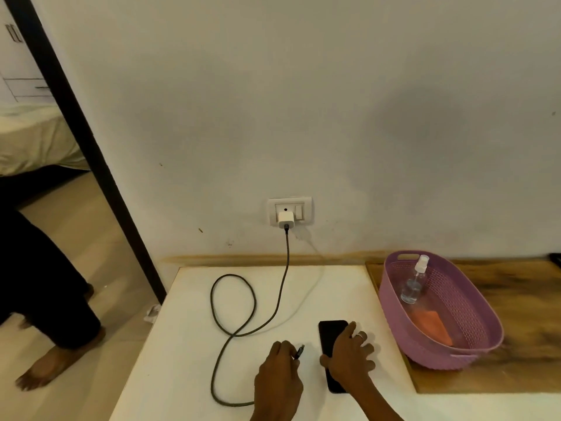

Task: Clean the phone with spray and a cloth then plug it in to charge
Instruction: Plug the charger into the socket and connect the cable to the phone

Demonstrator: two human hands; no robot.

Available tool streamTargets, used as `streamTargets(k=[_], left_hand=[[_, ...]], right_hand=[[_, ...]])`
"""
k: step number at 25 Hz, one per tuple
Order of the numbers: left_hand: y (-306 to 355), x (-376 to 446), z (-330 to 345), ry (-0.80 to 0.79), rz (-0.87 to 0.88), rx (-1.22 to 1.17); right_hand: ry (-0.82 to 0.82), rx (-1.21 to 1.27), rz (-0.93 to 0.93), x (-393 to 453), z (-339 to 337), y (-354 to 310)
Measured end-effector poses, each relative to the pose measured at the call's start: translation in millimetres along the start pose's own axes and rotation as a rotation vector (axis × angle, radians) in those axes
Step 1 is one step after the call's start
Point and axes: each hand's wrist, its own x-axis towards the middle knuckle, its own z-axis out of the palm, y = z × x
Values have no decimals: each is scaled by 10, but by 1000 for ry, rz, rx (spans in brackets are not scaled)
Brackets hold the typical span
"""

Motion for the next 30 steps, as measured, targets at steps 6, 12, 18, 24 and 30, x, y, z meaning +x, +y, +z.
streamTargets(k=[6,12,18,24,30], left_hand=[[263,-71,-314,-13,-181,-388],[457,-144,-606,30,-195,-610],[695,-249,-855,131,-180,-735],[920,-480,-981,258,-143,-788],[1037,-634,-1176,125,-109,-823]], right_hand=[[-33,378,-11,-86,-100,40],[-459,959,143,-391,-439,81],[-657,1669,125,-822,-1057,8],[-807,1991,-46,-1110,-1576,62],[-796,2159,12,-1294,-1824,-14]])
